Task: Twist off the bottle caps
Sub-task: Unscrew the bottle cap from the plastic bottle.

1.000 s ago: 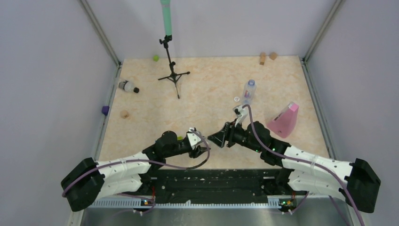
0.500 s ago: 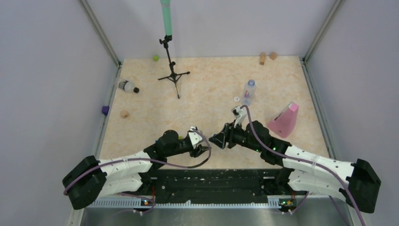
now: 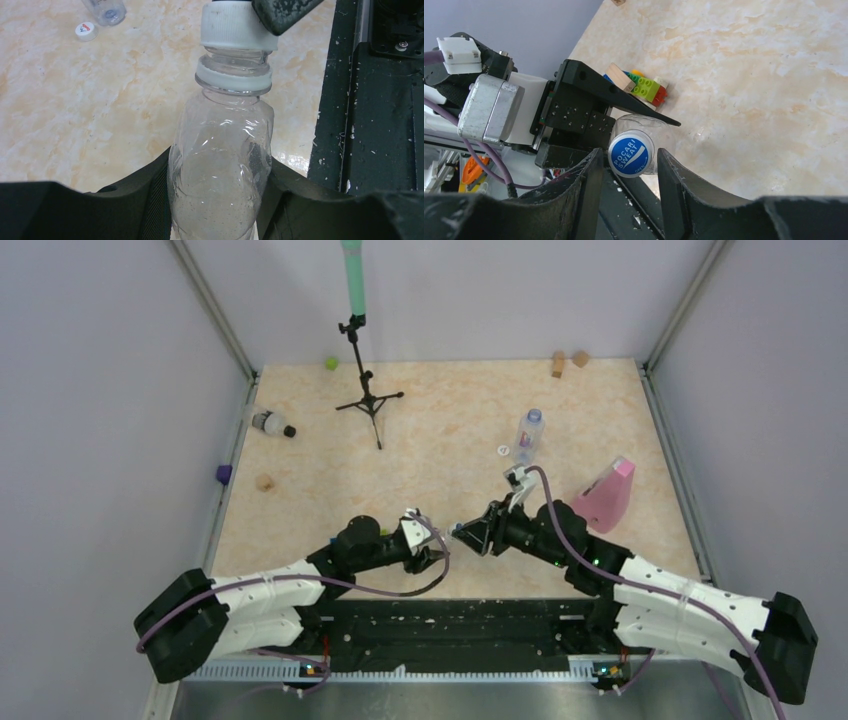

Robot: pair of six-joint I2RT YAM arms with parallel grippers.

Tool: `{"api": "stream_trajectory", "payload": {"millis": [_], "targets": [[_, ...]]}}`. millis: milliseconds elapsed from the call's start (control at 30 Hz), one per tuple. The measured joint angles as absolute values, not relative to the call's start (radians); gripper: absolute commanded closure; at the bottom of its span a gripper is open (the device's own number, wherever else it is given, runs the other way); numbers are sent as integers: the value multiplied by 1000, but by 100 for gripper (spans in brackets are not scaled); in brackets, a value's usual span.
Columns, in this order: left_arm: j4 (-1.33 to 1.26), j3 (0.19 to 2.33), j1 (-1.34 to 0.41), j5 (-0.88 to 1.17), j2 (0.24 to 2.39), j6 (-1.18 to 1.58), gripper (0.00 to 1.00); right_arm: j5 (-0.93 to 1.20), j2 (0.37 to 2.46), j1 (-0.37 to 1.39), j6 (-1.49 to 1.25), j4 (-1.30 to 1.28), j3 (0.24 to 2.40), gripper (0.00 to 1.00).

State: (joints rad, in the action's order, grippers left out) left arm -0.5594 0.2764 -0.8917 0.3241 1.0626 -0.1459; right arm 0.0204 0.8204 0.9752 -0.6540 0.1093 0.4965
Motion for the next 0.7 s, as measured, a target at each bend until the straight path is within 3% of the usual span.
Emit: {"api": "stream_trajectory", "payload": {"millis": [100,367,700], "targets": [[-564,279,-892,324,1069,-146,100,24,825,975,-654,110,491,52],[-569,279,-892,323,1072,-143,100,43,854,975,-654,118,491,69],[-576,279,-892,324,1078,-142,100,25,811,979,-653,149,456,79]]}}
